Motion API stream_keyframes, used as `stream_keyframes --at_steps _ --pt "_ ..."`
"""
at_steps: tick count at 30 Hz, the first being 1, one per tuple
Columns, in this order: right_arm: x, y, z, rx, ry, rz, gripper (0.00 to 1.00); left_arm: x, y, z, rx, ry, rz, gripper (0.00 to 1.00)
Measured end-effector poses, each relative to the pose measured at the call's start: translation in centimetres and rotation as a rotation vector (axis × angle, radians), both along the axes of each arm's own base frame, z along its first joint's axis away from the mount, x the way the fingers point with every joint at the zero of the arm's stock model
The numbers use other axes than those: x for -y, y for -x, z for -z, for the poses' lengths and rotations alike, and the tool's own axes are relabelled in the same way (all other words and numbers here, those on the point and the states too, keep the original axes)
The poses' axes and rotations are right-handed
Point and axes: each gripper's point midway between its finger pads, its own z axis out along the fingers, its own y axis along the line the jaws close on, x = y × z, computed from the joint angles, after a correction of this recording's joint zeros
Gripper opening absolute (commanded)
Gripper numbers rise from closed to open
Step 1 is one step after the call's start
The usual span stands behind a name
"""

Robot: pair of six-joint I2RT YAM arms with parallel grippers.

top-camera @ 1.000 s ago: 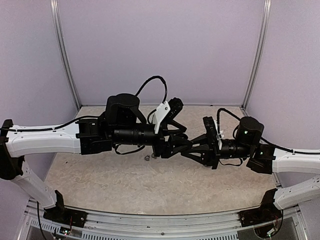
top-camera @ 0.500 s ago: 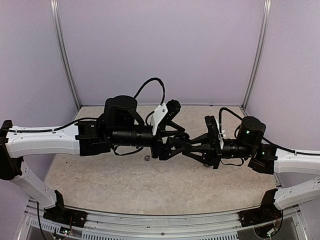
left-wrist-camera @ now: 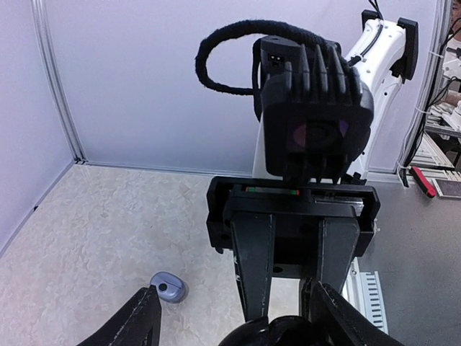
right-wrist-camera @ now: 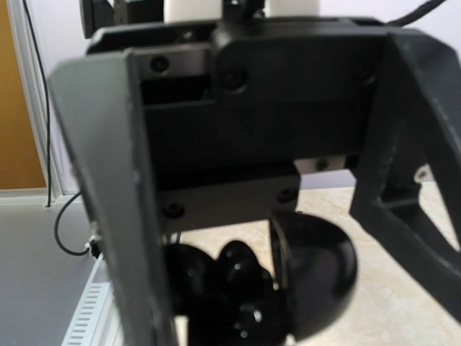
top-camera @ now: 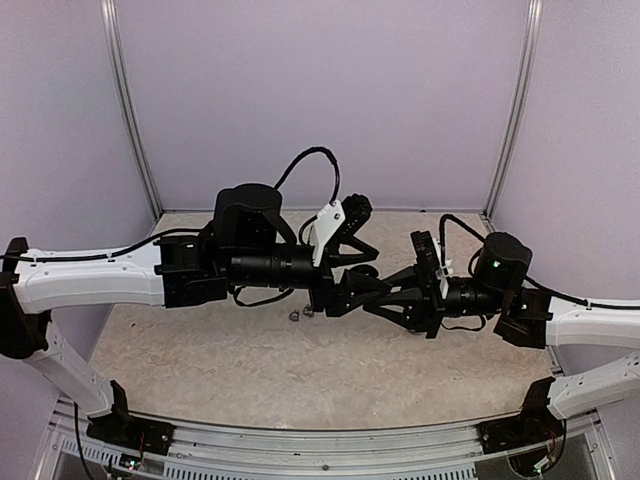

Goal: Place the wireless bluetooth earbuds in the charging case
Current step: Adjust the left earbud in the left side groove of the charging case.

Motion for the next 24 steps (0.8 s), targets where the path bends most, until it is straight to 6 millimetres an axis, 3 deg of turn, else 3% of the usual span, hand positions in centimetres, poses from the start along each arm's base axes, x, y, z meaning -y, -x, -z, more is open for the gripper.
stream_keyframes --at_steps 15,24 --pt "0.0 0.0 0.0 -0.005 -0.001 -0.001 0.0 0.7 -0.4 0.1 -0.036 0.014 0.029 0.71" --pt "0.0 0.2 0.2 -0.009 0.002 -0.012 0.0 1.2 0.0 0.5 -0.068 0.026 0.094 0.78"
